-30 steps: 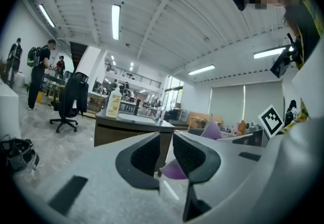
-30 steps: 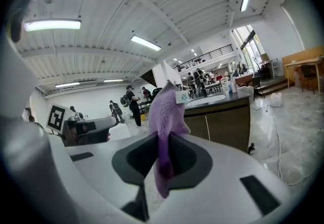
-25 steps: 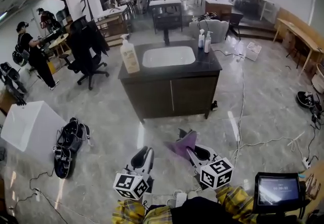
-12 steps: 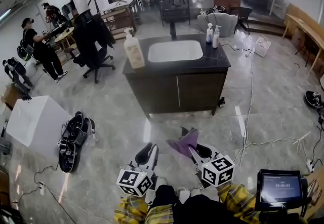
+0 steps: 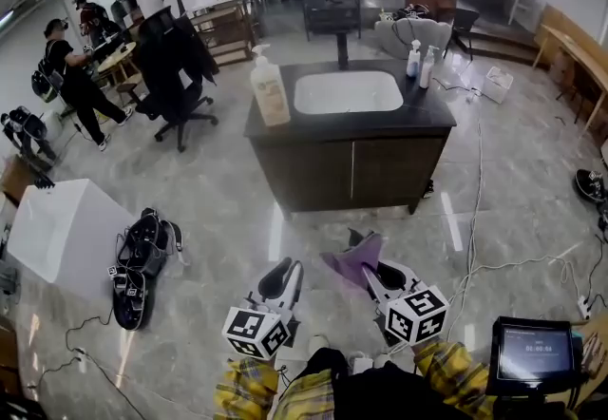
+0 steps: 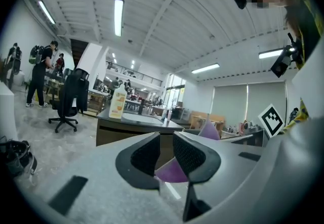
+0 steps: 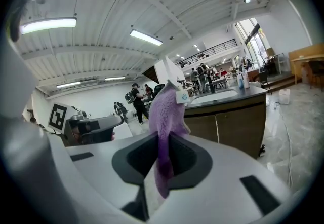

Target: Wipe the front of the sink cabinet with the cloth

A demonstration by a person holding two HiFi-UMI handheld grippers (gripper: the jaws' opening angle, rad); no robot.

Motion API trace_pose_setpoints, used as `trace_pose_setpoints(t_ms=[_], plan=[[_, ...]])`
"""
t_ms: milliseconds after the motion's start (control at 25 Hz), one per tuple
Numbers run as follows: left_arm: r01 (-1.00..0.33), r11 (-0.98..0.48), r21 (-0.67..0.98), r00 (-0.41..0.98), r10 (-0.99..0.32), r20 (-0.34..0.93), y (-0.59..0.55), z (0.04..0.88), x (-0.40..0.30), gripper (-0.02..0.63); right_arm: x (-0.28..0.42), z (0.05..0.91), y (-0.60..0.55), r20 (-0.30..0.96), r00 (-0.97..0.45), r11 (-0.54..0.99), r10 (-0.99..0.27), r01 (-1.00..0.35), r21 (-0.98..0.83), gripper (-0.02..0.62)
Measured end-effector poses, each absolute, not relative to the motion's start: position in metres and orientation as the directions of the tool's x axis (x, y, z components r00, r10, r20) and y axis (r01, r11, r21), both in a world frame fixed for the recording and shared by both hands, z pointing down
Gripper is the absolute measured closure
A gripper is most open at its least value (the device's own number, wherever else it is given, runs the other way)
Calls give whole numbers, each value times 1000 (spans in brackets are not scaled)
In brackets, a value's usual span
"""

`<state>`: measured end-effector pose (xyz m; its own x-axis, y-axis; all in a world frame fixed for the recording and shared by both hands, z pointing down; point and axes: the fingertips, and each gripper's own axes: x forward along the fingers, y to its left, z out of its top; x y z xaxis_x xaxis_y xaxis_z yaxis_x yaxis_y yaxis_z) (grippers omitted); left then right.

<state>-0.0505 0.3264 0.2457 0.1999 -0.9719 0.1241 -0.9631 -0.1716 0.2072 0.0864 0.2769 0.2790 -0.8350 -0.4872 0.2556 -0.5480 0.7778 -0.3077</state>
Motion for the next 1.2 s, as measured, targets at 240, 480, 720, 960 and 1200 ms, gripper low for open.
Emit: trace_pose_setpoints(t_ms=[240, 480, 720, 960, 1200], plan=[[-960, -171, 220, 203, -970, 132, 313, 252, -107, 534, 37, 287, 265, 282, -825, 771, -490, -561, -301, 554], [-957, -183, 225, 218, -965, 144, 300, 259, -154, 534, -14, 291, 250, 286, -818, 760, -500, -572, -307, 554], [-959, -180, 218, 215, -965, 147, 295, 265, -192, 534, -54, 297, 245, 291, -824, 772, -486, -561, -298, 554], [-959, -179, 220, 213, -966, 146, 291, 271, -218, 534, -82, 304, 238, 297, -821, 765, -488, -566, -306, 554], [-962, -155, 225, 196, -965, 172, 282, 286, -232, 534, -99, 318, 223, 316, -827, 776, -465, -552, -304, 554]])
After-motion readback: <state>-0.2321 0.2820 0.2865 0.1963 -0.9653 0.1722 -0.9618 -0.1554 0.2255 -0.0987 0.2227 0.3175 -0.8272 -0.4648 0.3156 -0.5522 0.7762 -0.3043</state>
